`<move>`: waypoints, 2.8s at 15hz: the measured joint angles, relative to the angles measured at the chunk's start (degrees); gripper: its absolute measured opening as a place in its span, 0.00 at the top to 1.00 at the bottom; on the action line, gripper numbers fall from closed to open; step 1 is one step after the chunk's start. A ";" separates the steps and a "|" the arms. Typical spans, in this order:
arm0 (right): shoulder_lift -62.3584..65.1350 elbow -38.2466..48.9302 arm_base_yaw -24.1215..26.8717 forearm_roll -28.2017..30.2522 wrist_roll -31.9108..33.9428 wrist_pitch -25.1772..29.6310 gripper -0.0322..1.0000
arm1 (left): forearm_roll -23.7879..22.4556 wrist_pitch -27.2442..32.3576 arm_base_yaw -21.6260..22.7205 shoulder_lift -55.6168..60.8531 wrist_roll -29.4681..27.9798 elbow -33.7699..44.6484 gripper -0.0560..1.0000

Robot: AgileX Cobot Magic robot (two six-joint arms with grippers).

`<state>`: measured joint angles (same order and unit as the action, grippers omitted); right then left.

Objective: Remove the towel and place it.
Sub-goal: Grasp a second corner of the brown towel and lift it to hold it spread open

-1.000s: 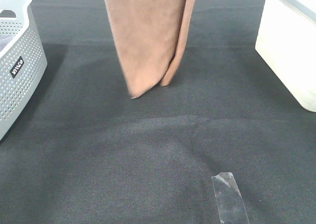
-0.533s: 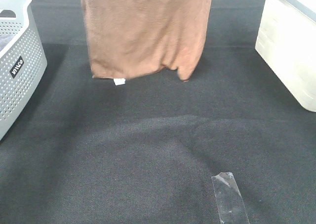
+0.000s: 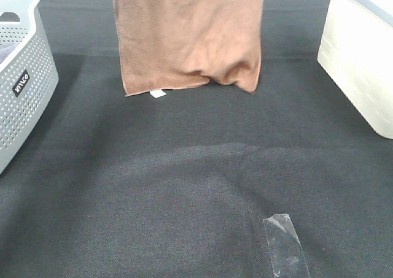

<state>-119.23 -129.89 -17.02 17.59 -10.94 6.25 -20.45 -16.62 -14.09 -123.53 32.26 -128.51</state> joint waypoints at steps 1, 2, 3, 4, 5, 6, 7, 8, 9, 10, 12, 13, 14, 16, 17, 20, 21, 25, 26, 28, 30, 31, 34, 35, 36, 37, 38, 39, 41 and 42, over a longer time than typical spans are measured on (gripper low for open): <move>-0.52 -0.17 0.11 -0.46 0.00 -2.58 0.97 | 0.00 0.00 0.00 -2.46 0.00 -3.84 0.95; -1.38 -1.09 0.17 -1.32 0.06 -3.78 0.97 | 0.00 0.00 0.00 -4.53 0.00 -7.73 0.95; -2.29 -2.41 0.40 -1.95 0.06 -4.13 0.97 | 0.00 0.06 0.06 -6.88 0.00 -12.26 0.95; -2.86 -3.78 0.74 -2.75 0.06 -4.35 0.97 | 0.00 0.29 0.06 -8.59 0.00 -16.27 0.95; -2.92 -4.70 0.97 -3.72 0.06 -4.30 0.97 | 0.00 0.74 0.06 -9.74 0.00 -19.48 0.95; -2.92 -5.44 0.97 -4.35 0.06 -4.47 0.97 | -0.17 1.26 0.00 -10.20 0.00 -21.37 0.95; -2.92 -5.84 0.97 -4.70 0.06 -4.76 0.97 | -0.40 1.49 0.00 -10.20 0.00 -22.17 0.95; -2.92 -6.02 0.97 -5.21 0.06 -4.76 0.97 | -0.69 1.78 0.00 -10.20 0.00 -22.29 0.95; -2.98 -6.02 0.97 -5.56 0.06 -4.76 0.97 | -1.38 2.29 0.00 -10.26 0.00 -22.29 0.95; -3.09 -6.02 0.97 -5.79 0.06 -4.70 0.97 | -1.55 3.27 0.00 -10.43 0.00 -22.29 0.95; -3.55 -6.02 0.97 -6.59 0.06 -3.50 0.97 | -1.55 4.93 0.00 -10.43 0.00 -22.29 0.95; -3.61 -6.02 0.97 -6.88 0.06 -2.64 0.97 | -1.55 5.16 0.00 -10.49 0.00 -22.29 0.95; -3.61 -6.02 0.97 -7.22 0.06 -1.38 0.97 | -1.55 6.07 0.00 -10.49 -0.11 -22.29 0.95; -3.61 -6.02 0.97 -9.17 0.06 4.35 0.97 | -0.97 14.38 -0.63 -10.49 -2.52 -22.29 0.95; -3.61 -6.02 0.97 -11.29 0.06 10.08 0.97 | 0.97 21.94 -1.15 -10.49 -3.72 -22.29 0.95; -2.18 -6.02 1.09 -16.84 0.06 29.28 0.97 | 8.59 47.90 -2.75 -10.31 -4.58 -22.29 0.95; -0.92 -6.02 1.09 -17.59 0.06 35.24 0.97 | 10.94 57.18 -3.38 -10.08 -4.58 -22.29 0.95; 5.16 -6.02 1.09 -20.17 0.92 55.58 0.97 | 16.67 81.88 -4.98 -5.44 -7.91 -22.63 0.95; 5.67 -6.02 1.09 -20.40 1.26 59.36 0.97 | 17.42 84.17 -5.04 -4.47 -10.03 -22.63 0.95; 6.88 -4.24 1.09 -20.28 1.55 63.20 0.97 | 20.05 85.60 -5.04 -2.98 -19.60 -22.00 0.95; 10.83 1.72 1.09 -20.40 1.66 63.14 0.97 | 23.26 85.77 -4.98 0.57 -22.00 -15.81 0.95; 13.64 6.47 1.09 -20.80 1.66 63.14 0.97 | 24.69 85.77 -4.98 3.27 -22.35 -10.83 0.95; 23.32 19.14 1.03 -22.63 2.86 63.08 0.97 | 27.56 85.71 -5.16 13.75 -22.52 3.44 0.95; 26.24 22.40 0.80 -23.72 3.15 63.08 0.97 | 28.19 85.71 -5.33 17.82 -22.52 8.65 0.95; 29.11 25.27 0.74 -24.64 3.61 62.97 0.97 | 28.99 85.66 -5.50 22.00 -22.52 13.69 0.95; 31.91 28.19 0.63 -25.32 4.35 62.80 0.97 | 29.62 85.43 -5.61 25.73 -22.52 18.22 0.95; 35.07 31.00 0.63 -26.24 5.16 62.68 0.97 | 30.25 85.26 -5.73 29.62 -22.52 22.75 0.95; 38.27 33.63 0.63 -27.67 5.79 62.68 0.97 | 31.05 84.91 -5.73 33.92 -22.52 27.85 0.95; 43.37 39.25 0.34 -31.17 6.88 62.68 0.97 | 32.14 84.22 -5.73 41.60 -23.20 36.84 0.95; 45.84 42.63 0.23 -33.23 7.10 62.68 0.97 | 32.20 84.11 -5.73 44.92 -23.32 40.68 0.95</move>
<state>-73.40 -87.26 -16.79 -15.64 -3.84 68.93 11.75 67.49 -19.82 -78.61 8.94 -87.83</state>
